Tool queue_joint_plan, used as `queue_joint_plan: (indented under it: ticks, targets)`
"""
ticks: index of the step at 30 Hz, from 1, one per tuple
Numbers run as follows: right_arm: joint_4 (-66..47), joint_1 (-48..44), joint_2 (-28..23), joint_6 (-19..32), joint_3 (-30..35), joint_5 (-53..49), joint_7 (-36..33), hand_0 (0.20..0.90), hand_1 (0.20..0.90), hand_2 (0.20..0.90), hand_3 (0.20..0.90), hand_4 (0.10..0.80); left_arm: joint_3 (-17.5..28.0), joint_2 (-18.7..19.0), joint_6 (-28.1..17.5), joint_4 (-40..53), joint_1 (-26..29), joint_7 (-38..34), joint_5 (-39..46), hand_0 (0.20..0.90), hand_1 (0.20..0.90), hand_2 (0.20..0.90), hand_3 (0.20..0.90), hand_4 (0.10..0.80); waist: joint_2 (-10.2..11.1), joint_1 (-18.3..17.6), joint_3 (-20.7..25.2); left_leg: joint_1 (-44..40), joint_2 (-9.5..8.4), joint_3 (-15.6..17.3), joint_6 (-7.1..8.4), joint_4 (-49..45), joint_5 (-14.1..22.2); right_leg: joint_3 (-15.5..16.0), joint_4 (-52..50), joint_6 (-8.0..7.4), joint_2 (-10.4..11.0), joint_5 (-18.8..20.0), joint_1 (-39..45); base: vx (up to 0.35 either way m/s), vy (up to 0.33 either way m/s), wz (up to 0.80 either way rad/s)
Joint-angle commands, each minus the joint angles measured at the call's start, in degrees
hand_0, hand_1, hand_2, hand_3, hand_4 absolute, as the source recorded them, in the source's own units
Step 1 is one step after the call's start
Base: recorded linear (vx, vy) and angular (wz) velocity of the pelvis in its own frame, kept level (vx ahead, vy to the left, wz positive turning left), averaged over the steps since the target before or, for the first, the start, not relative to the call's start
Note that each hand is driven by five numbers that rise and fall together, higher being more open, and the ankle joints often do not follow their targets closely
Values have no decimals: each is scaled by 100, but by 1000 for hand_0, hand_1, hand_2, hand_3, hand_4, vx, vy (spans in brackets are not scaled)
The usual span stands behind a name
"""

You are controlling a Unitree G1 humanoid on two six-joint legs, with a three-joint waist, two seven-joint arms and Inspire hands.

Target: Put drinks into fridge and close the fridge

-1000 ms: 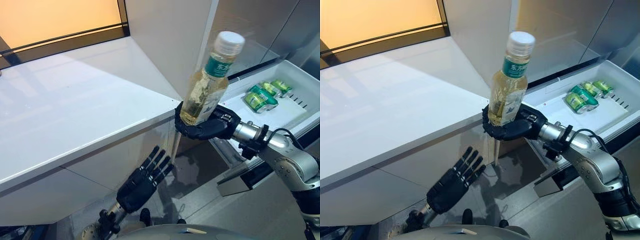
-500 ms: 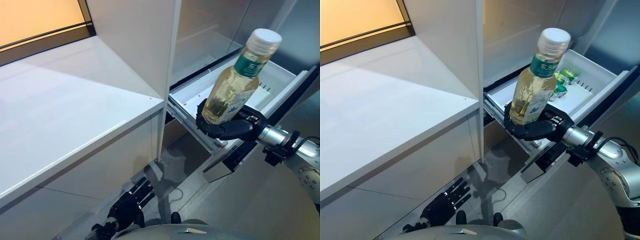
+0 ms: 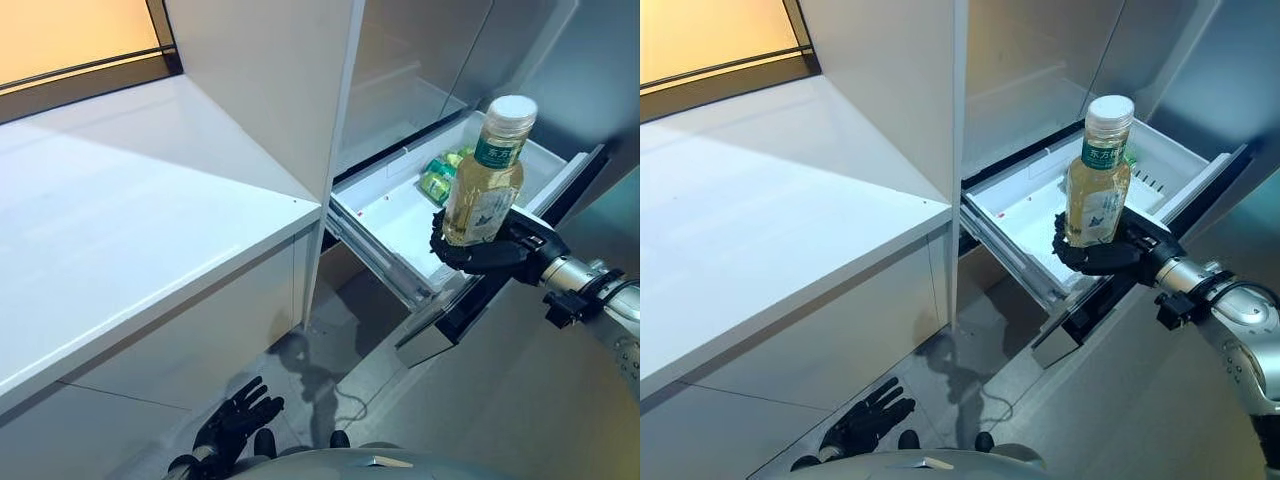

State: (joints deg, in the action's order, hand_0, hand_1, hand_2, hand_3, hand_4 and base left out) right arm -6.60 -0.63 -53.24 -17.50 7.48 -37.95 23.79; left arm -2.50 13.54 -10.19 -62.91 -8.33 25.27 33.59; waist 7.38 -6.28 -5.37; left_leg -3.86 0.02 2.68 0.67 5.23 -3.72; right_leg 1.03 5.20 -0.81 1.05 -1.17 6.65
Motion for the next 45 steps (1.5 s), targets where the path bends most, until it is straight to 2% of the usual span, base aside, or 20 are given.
queue_joint_plan:
  ticks: [1,11,20,27,38,45]
  targets:
    - [292,-1792,-381,467,229,-346,-180,300,300,300,200,100,-187,188,-78,-507,-89,-196,-354,900,900,900,900,800,239,471,236,-106,-137,80,-91,-23,627,156,-115,-401,-106,372,-388,121,-79,8]
    - [2668,-3443,-534,19,-812,-253,-237,300,300,300,200,100,-64,350,-326,-517,-206,-863,-691,900,900,900,900,800,499,979,123,-49,-85,-119,-60,-34,603,438,-88,-357,-137,332,-293,101,-61,13]
    - [4392,-4048,-429,-322,-1433,-43,-398,300,300,300,200,100,-90,529,-426,-384,-252,-1033,-919,900,900,900,900,800,660,1372,-175,102,-30,-318,-50,-88,565,585,-91,-328,-179,365,-316,53,-87,17]
    - [5818,-4441,-500,-635,-1683,720,81,300,300,300,200,100,-139,778,35,-104,-39,-1005,-718,900,900,900,900,800,575,1476,-375,183,-6,-408,-66,-105,510,621,-148,-292,-194,365,-379,26,-16,7]
    - [6700,-4175,-542,-806,-1579,1397,523,300,300,300,200,100,-223,892,144,239,83,-1047,-579,900,900,900,900,800,528,1555,-701,381,-18,-583,-91,-128,423,630,-238,-268,-210,382,-540,-20,-14,3]
    - [7100,-3982,-563,-530,-1579,2157,903,300,300,300,200,100,-250,972,249,364,144,-1082,-614,900,900,900,900,800,530,1591,-800,430,-26,-618,-96,-140,399,678,-250,-269,-210,395,-575,-7,-13,1]
